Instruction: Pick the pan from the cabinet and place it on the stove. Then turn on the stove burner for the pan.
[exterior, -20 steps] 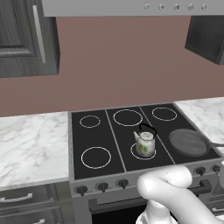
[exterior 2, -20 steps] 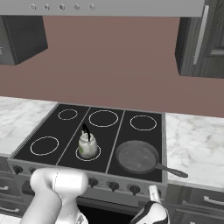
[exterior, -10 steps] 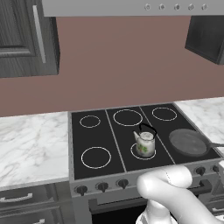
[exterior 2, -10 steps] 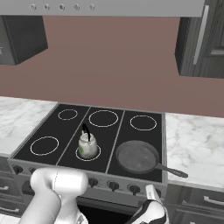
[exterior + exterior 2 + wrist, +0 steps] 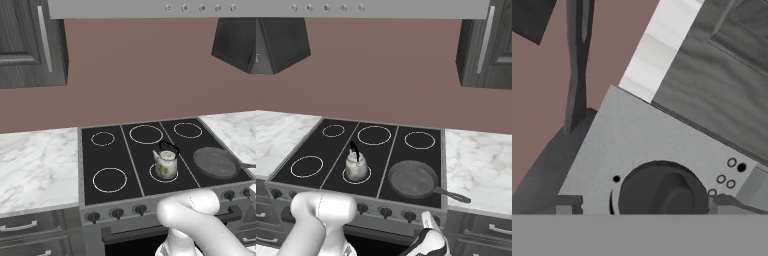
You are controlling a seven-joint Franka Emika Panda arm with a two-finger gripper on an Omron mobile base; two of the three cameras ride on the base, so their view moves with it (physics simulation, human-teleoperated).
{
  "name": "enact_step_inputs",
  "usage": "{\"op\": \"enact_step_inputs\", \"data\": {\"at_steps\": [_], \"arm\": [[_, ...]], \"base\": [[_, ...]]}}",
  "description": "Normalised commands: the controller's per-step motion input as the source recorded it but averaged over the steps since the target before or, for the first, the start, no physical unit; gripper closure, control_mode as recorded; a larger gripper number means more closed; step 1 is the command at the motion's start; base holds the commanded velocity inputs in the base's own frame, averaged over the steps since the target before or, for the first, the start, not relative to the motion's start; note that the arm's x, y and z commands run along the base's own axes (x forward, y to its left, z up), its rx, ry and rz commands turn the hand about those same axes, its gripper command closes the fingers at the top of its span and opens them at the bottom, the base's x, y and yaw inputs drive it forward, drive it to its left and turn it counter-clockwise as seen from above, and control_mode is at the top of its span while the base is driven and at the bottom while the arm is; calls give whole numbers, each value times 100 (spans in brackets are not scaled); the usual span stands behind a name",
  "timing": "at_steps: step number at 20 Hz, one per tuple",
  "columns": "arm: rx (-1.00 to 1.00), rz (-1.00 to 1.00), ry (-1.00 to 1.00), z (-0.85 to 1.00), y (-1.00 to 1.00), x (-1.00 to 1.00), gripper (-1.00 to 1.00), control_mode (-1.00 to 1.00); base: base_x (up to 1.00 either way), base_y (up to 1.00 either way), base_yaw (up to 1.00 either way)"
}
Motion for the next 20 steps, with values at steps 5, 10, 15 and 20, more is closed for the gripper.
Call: {"op": "enact_step_inputs", "data": {"at_steps": [5, 10, 15, 20], "arm": [[0, 0, 0, 6, -2, -69, -100, -100], [0, 0, 0, 20, 0, -70, -100, -100], [0, 1, 0, 27, 0, -72, -100, -100], [0, 0, 0, 29, 0, -71, -100, -100]], "base": [[0, 0, 0], [0, 0, 0], [0, 0, 0], [0, 0, 0]]}}
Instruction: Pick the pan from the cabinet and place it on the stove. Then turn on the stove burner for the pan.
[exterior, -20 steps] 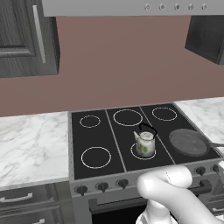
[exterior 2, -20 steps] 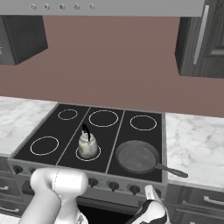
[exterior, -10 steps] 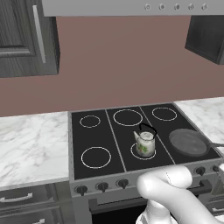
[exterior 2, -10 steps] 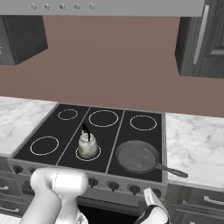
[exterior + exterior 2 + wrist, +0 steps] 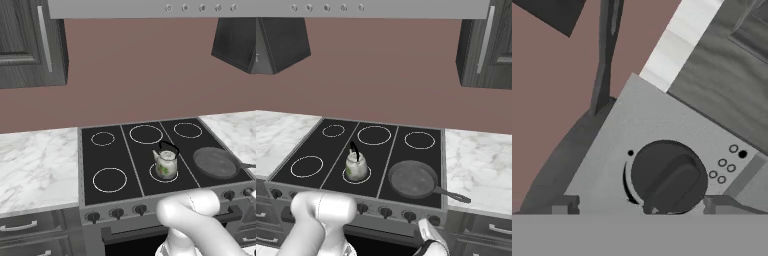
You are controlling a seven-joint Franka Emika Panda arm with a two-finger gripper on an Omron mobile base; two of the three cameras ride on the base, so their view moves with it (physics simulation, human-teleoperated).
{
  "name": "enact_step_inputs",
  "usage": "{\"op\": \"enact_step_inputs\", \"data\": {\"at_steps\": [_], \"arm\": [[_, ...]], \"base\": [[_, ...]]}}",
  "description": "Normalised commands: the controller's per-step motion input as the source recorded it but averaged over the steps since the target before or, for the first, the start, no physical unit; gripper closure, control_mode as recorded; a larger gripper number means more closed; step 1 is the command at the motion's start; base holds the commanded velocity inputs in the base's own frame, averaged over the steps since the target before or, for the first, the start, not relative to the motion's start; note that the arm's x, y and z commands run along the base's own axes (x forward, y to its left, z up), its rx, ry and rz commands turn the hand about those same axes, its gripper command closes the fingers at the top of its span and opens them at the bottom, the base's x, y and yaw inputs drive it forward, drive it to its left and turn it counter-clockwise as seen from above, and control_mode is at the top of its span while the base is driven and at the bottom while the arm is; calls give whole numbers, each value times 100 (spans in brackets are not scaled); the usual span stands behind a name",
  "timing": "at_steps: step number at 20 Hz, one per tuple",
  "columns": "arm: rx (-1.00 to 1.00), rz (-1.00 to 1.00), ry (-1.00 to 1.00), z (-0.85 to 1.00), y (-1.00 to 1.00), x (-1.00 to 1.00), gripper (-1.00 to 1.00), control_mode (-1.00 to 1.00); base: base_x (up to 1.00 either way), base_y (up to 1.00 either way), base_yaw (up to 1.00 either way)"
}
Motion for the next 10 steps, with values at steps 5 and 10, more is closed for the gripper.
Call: {"op": "enact_step_inputs", "data": {"at_steps": [5, 10], "arm": [[0, 0, 0, 30, 0, -74, -100, -100], [0, 0, 0, 22, 0, -76, -100, -100]], "base": [[0, 0, 0], [0, 0, 0]]}}
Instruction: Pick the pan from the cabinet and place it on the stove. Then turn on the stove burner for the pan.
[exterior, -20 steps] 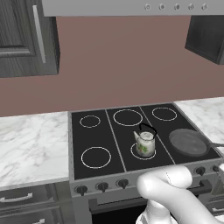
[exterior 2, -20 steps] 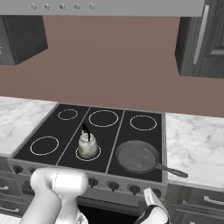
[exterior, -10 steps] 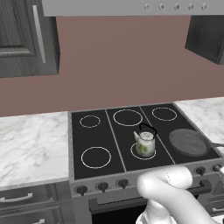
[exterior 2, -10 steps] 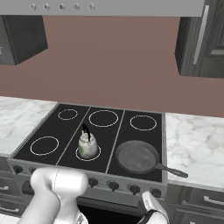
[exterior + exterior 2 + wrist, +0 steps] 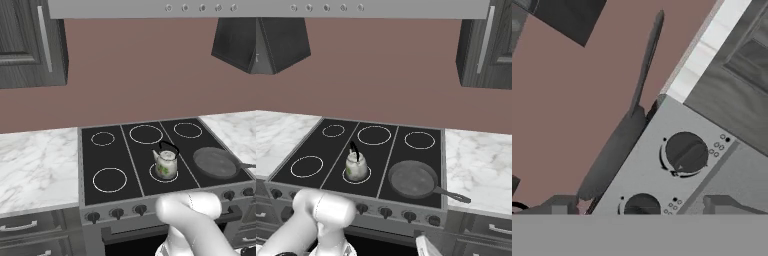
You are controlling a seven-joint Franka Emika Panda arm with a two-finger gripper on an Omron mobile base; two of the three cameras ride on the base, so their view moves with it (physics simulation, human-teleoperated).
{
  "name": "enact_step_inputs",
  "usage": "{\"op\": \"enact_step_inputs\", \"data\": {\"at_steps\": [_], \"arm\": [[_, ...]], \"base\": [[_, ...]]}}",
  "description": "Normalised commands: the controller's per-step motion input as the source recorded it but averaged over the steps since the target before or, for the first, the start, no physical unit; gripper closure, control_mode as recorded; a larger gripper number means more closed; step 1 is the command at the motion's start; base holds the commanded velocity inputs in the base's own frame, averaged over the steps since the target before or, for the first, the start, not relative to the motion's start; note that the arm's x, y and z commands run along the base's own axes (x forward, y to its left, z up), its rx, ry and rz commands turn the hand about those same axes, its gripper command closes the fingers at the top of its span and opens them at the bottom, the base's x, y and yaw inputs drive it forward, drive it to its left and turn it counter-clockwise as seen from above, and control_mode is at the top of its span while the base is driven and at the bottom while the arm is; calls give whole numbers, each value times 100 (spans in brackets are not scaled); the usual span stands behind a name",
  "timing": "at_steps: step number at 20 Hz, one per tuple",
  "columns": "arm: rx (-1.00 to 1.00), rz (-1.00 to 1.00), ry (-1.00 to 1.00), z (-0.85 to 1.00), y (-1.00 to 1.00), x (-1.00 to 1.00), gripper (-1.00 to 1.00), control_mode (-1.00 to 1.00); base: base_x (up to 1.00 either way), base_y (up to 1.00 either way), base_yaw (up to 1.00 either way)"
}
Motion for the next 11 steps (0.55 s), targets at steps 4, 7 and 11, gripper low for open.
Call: {"op": "enact_step_inputs", "data": {"at_steps": [4, 7, 11], "arm": [[0, 0, 0, 26, 0, -66, -100, -100], [0, 0, 0, 39, 0, -50, -100, -100], [0, 0, 0, 50, 4, -33, -100, -100]], "base": [[0, 0, 0], [0, 0, 0], [0, 0, 0]]}}
